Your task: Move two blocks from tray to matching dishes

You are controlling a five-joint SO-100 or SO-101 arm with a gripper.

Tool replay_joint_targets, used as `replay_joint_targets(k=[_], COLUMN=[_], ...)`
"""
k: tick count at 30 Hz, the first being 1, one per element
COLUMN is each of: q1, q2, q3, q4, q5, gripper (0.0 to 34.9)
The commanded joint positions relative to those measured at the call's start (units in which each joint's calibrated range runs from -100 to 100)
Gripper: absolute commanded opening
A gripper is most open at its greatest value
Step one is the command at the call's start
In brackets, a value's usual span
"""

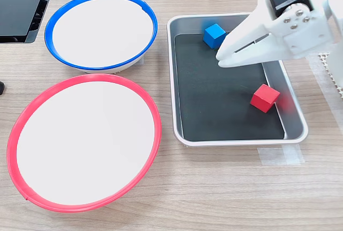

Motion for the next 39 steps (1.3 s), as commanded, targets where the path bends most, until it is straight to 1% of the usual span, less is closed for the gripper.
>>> replay_joint_targets(k=[1, 3, 5, 7, 8, 9, 10, 11, 12, 14, 15, 16, 21, 24, 28, 29, 30, 31, 32, 34, 36, 39], q1=[-1.4, -0.6, 0.3, 0.9, 1.2, 1.3, 1.3, 1.5, 1.5, 1.2, 0.8, 0.4, -2.4, -3.9, -5.5, -6.0, -6.7, -7.4, -8.1, -9.1, -10.3, -10.2], q2=[5.0, 13.0, 22.7, 29.1, 31.2, 33.6, 35.3, 37.0, 37.7, 39.0, 39.6, 40.1, 43.5, 45.7, 48.2, 48.5, 48.9, 49.3, 49.8, 51.3, 54.0, 62.3], q3=[-7.4, -14.7, -23.7, -29.4, -31.1, -32.6, -33.4, -33.8, -33.7, -32.1, -31.3, -30.7, -27.8, -25.9, -23.2, -22.9, -22.8, -22.7, -22.9, -25.1, -31.1, -48.1], q4=[6.5, 11.3, 19.5, 24.0, 24.9, 26.3, 27.4, 28.3, 28.5, 26.9, 25.9, 25.3, 21.4, 18.4, 14.6, 14.4, 14.1, 13.5, 13.1, 12.9, 12.8, 11.9], q5=[5.8, 10.7, 16.9, 21.2, 22.5, 24.6, 26.4, 28.8, 29.7, 31.8, 32.7, 33.6, 34.1, 33.8, 33.2, 33.1, 33.1, 33.0, 32.6, 31.7, 29.0, 20.4], gripper=[0.2, 0.2, 0.2, 0.8, 3.6, 7.7, 9.5, 13.2, 15.0, 16.8, 18.3, 18.7, 16.7, 16.4, 17.1, 16.2, 13.6, 6.1, 0.3, 0.2, 0.2, 0.2])
